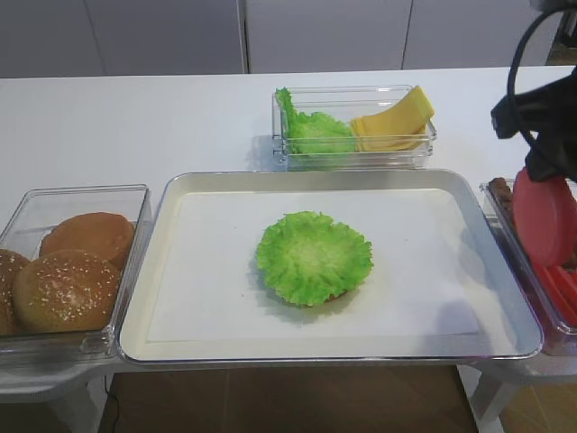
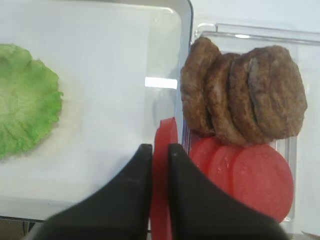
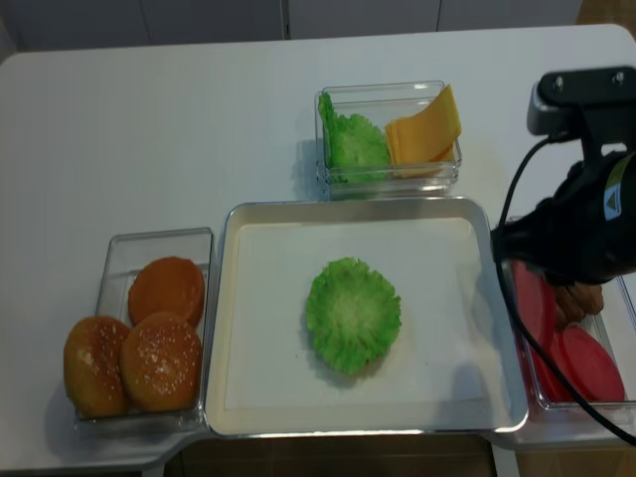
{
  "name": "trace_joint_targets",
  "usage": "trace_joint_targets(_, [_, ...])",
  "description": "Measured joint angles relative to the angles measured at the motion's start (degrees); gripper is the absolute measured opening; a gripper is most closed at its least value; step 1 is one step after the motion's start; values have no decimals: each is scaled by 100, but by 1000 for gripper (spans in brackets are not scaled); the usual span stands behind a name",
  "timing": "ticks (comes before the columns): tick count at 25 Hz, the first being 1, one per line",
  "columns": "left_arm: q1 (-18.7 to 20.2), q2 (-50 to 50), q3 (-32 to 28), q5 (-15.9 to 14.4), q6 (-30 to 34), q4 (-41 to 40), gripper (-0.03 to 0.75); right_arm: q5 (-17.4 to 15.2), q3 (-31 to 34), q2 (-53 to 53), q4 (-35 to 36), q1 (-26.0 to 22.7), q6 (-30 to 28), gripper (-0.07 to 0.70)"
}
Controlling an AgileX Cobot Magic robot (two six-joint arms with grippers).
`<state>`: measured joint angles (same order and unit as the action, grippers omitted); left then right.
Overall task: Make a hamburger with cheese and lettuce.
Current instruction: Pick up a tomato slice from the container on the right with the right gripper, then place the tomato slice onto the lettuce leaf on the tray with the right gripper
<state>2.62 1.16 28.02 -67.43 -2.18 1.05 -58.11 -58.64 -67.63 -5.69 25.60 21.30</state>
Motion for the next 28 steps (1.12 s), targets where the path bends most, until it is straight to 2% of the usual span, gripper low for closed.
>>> trace_joint_targets(7, [0,0,0,0,0,0,387,-32,-377,0,308,0,-227,57])
trace_joint_targets(12, [0,0,0,0,0,0,387,26,-416,-52,470,11,-317,57])
trace_joint_targets(15, [0,0,0,0,0,0,387,98,-416,-203,459,218,-326,57])
trace_joint_targets(23, [0,0,0,0,0,0,387,645,-416,-952,230,1081,-130,57])
trace_joint_targets(28, [0,0,0,0,0,0,387,995,-416,-1300,158,1439,-43,57])
